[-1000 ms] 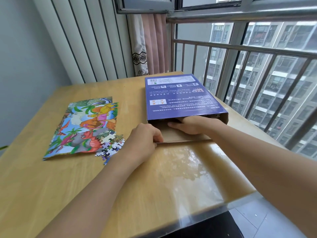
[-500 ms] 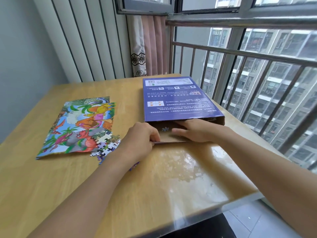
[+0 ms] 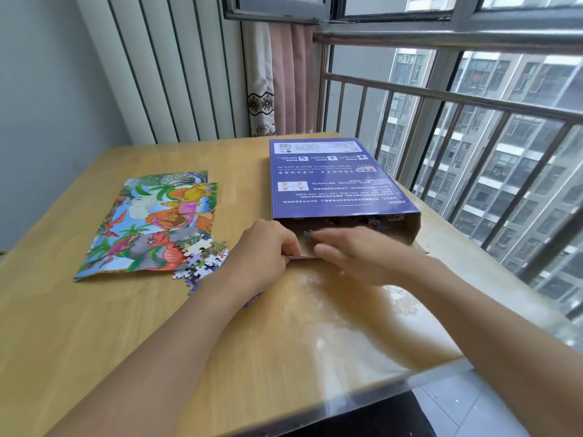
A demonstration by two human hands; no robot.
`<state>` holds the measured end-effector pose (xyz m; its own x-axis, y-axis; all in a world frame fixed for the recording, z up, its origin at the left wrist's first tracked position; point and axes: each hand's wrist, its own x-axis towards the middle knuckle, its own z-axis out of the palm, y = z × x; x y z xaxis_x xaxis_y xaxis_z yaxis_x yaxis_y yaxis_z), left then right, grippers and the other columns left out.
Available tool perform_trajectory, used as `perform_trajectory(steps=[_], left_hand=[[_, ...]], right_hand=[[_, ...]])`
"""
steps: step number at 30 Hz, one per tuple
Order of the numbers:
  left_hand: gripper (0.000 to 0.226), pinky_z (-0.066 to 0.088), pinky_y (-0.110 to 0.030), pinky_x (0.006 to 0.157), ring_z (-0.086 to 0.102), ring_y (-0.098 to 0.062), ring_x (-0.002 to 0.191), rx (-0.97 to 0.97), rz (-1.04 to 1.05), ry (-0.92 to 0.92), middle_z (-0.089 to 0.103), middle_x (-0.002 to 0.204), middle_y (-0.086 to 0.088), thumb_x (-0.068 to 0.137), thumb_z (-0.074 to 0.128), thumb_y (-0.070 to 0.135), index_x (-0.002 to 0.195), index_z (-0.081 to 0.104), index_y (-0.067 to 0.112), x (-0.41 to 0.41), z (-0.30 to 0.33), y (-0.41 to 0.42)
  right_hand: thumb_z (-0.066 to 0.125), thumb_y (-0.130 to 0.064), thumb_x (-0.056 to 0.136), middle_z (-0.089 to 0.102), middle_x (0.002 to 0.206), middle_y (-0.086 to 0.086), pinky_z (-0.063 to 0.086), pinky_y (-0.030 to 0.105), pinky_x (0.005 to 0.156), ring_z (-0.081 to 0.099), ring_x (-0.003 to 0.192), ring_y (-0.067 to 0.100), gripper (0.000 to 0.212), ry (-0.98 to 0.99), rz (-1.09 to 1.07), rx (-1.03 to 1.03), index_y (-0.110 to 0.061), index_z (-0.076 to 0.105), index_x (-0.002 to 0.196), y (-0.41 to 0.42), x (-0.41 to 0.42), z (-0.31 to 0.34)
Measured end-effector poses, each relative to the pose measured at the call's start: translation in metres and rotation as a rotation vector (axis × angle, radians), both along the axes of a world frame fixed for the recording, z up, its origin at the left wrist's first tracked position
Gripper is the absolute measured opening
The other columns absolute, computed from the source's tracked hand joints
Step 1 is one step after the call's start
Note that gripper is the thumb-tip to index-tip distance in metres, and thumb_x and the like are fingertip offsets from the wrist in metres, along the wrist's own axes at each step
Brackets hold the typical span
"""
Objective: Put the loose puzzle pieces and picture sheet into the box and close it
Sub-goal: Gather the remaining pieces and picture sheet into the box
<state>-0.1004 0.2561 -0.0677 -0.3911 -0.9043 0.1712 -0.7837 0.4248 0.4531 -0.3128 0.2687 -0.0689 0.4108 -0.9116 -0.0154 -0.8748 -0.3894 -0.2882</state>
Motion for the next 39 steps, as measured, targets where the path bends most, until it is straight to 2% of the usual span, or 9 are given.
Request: perform_trajectory(steps=[4,8,13,19,24,28,31,34,39], left_hand=[[0.023,0.053,-0.027,0.078,0.065,-0.015,0.086,-0.003,0.011,0.004,0.070,0.091,0.007,0.086,0.070,0.010,0.089,0.078,0.031,-0.001,0.002,0.000],[0.025,0.054,-0.029,0.080,0.065,-0.015,0.086,-0.007,0.006,-0.009,0.070,0.092,0.006,0.086,0.069,0.008,0.090,0.078,0.031,-0.001,0.002,0.001],[0.026,0.054,-0.026,0.080,0.066,-0.012,0.085,0.012,-0.009,0.006,0.071,0.090,0.009,0.087,0.069,0.007,0.091,0.079,0.030,0.000,0.002,0.000],[0.024,0.054,-0.026,0.082,0.067,-0.014,0.087,0.001,-0.020,0.021,0.072,0.092,0.005,0.086,0.069,0.003,0.093,0.079,0.024,0.001,0.000,-0.001],[0.023,0.053,-0.026,0.081,0.066,-0.013,0.087,-0.016,-0.017,0.012,0.072,0.093,0.006,0.088,0.069,0.004,0.092,0.078,0.024,0.000,0.000,-0.002],[0.027,0.053,-0.029,0.079,0.065,-0.014,0.085,-0.089,-0.019,0.117,0.072,0.089,0.007,0.087,0.066,0.001,0.091,0.076,0.025,0.003,-0.001,-0.005],[0.026,0.051,-0.027,0.078,0.063,-0.015,0.084,-0.209,0.011,0.253,0.070,0.089,0.006,0.089,0.061,-0.001,0.092,0.073,0.022,0.008,0.013,-0.013],[0.027,0.042,-0.008,0.075,0.059,-0.009,0.083,-0.344,0.042,0.405,0.068,0.092,0.004,0.089,0.059,-0.006,0.093,0.073,0.017,0.005,0.055,-0.022],[0.022,0.048,-0.012,0.082,0.059,-0.008,0.097,-0.720,0.008,0.514,0.064,0.106,0.001,0.090,0.061,-0.002,0.105,0.070,0.012,-0.001,0.162,-0.049]], right_hand=[[0.021,-0.079,0.090,0.060,0.119,-0.006,0.044,0.042,0.100,0.056,0.112,0.015,0.070,-0.018,0.058,0.118,-0.026,0.058,0.116,-0.010,0.011,-0.009],[0.026,-0.072,0.096,0.045,0.153,-0.005,0.031,0.034,0.114,0.041,0.139,0.018,0.066,-0.044,-0.055,0.091,-0.033,0.043,0.147,-0.039,0.005,-0.012],[0.025,-0.070,0.097,0.048,0.151,-0.003,0.037,0.040,0.111,0.045,0.136,0.021,0.066,0.000,-0.086,0.018,-0.033,0.041,0.149,-0.037,-0.003,-0.009],[0.013,-0.086,0.085,0.057,0.128,0.000,0.046,0.040,0.091,0.054,0.122,0.022,0.085,0.221,-0.261,-0.061,-0.021,0.055,0.120,0.030,-0.021,-0.011],[0.007,-0.094,0.075,0.036,0.158,0.005,0.027,0.047,0.118,0.034,0.143,0.028,0.103,0.116,-0.372,0.081,-0.029,0.040,0.148,0.000,-0.041,-0.011],[0.036,-0.087,0.077,0.029,0.163,-0.005,0.023,0.035,0.120,0.028,0.148,0.018,0.098,-0.044,-0.255,0.145,-0.033,0.026,0.157,-0.002,-0.040,0.013],[0.072,-0.059,0.081,0.056,0.142,-0.013,0.046,0.036,0.102,0.052,0.129,0.016,0.065,0.191,-0.186,-0.128,-0.034,0.056,0.138,0.007,-0.052,0.035],[0.065,-0.024,0.094,0.075,0.095,-0.002,0.057,0.040,0.069,0.070,0.089,0.029,0.010,0.195,-0.288,-0.533,-0.025,0.074,0.098,-0.002,-0.062,0.067],[0.060,-0.015,0.096,0.077,0.087,0.003,0.059,0.042,0.066,0.072,0.074,0.031,0.018,0.029,-0.286,-1.093,-0.017,0.077,0.094,-0.022,-0.060,0.182]])
